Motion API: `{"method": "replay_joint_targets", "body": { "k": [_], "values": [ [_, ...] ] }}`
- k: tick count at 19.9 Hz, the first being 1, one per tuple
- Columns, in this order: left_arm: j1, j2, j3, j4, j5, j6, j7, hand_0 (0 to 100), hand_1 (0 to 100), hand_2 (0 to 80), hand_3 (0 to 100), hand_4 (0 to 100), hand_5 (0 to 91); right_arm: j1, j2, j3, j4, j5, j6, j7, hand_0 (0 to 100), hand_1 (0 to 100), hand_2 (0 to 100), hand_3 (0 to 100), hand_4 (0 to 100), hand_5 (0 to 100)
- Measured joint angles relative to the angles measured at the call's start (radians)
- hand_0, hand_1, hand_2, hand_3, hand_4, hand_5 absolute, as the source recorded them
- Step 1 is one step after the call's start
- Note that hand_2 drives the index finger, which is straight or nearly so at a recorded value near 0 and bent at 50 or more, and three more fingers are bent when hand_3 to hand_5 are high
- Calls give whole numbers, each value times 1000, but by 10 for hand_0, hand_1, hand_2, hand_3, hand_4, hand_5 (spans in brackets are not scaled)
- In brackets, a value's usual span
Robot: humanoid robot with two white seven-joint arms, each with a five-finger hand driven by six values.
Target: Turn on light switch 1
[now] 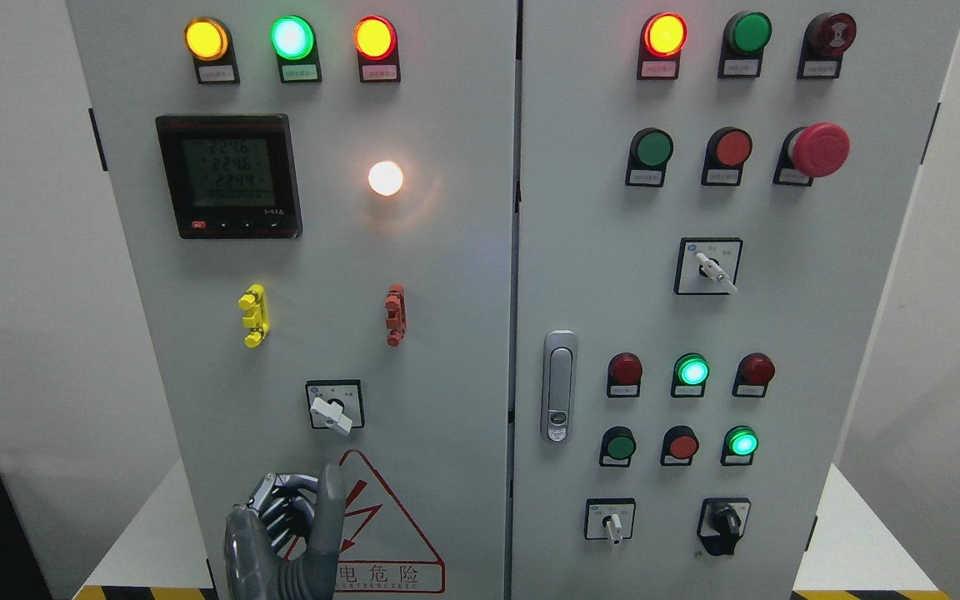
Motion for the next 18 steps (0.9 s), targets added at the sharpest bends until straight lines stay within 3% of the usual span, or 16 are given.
{"method": "replay_joint_targets", "body": {
  "k": [3,8,14,16,18],
  "values": [
    [97,13,19,11,5,-99,-67,0,240,461,881,945,839,0,0,0,0,0,0,0,0,0,0,0,0,0],
    [244,44,82,88,84,-246,-151,25,213,329,709,819,583,0,0,0,0,0,0,0,0,0,0,0,0,0],
    [382,85,151,284,220,-376,-214,68,222,302,592,636,342,0,0,0,0,0,0,0,0,0,0,0,0,0],
    [408,98,174,379,265,-394,-242,86,238,278,536,558,233,0,0,0,0,0,0,0,0,0,0,0,0,0],
    [424,108,194,491,302,-400,-262,114,250,257,499,518,183,0,0,0,0,0,0,1,0,0,0,0,0,0]
  ]
}}
